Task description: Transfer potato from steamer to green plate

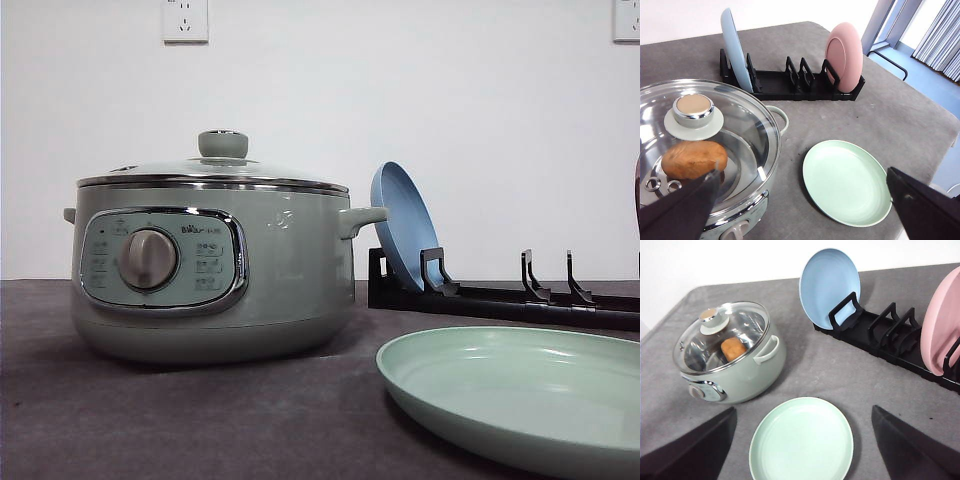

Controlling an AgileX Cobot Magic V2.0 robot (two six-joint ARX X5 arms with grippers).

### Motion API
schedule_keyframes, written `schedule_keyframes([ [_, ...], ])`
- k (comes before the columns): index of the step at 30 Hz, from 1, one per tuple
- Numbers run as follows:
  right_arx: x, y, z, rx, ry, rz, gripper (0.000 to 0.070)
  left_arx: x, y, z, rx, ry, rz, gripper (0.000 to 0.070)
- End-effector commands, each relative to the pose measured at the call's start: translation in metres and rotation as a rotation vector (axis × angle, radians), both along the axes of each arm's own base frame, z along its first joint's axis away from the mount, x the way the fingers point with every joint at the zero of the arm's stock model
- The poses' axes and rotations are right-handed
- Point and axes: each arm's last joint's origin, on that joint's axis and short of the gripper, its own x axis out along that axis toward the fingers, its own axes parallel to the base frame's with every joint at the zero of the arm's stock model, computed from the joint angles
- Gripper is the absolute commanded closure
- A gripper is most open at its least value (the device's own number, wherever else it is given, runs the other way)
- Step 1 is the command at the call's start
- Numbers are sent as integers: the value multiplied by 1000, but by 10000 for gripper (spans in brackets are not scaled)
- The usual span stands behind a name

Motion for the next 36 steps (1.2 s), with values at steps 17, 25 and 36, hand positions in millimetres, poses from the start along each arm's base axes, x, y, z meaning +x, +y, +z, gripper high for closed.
schedule_keyframes([
  [17, 2, 5, 4, 2, 1, 64, 157, -1, -1, 6, -25, 3, -7, 0],
  [25, 9, 20, 6, -61, 4, 122, 157, 0, -1, 4, 0, 130, 8, 0],
  [36, 16, 34, 7, -147, 9, 147, 157, 15, -6, 24, 86, 237, 75, 0],
])
